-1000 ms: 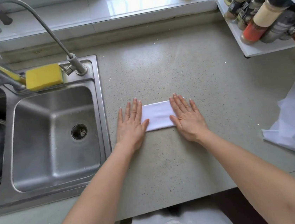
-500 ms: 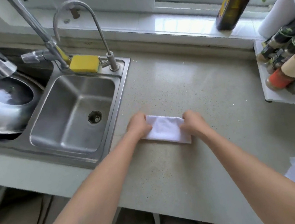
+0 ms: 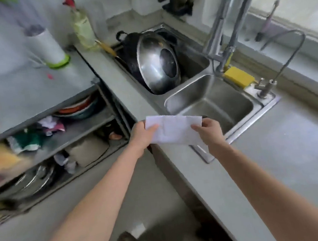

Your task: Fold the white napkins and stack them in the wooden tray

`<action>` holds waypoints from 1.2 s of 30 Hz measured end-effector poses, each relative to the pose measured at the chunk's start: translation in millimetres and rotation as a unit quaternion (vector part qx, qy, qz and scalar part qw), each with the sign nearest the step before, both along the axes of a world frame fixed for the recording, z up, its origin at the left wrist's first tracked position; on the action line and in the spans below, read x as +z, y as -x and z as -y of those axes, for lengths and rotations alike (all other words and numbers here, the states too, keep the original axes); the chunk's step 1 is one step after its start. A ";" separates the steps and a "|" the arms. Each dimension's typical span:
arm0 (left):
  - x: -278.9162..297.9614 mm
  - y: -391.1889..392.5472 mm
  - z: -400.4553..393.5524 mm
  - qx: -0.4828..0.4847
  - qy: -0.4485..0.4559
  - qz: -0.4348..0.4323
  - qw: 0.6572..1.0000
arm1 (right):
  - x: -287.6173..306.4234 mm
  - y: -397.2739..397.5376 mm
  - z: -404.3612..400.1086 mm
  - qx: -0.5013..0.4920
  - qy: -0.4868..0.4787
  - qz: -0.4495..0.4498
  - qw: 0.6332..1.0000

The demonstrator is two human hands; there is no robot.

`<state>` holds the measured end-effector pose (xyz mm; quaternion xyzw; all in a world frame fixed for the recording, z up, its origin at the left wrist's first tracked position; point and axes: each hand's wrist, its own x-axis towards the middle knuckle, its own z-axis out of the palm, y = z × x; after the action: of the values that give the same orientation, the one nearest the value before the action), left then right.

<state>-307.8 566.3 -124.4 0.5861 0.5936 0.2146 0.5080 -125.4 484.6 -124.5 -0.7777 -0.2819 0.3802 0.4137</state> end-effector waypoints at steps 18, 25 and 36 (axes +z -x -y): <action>12.8 511.8 -124.5 0.365 -0.054 -0.050 0.928 | -0.6 490.2 -261.7 0.320 -0.043 0.036 0.946; 5.5 623.9 -184.6 0.453 0.004 -0.149 0.879 | -15.5 619.9 -365.3 0.438 -0.019 0.037 0.898; -19.3 736.8 -270.8 0.463 0.033 -0.217 0.859 | -36.4 738.2 -444.3 0.499 0.009 0.139 0.855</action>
<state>-1044.6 837.1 -143.7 0.2584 0.8984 0.2727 0.2276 -863.6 928.9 -160.9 -0.5811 -0.6832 0.4261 0.1181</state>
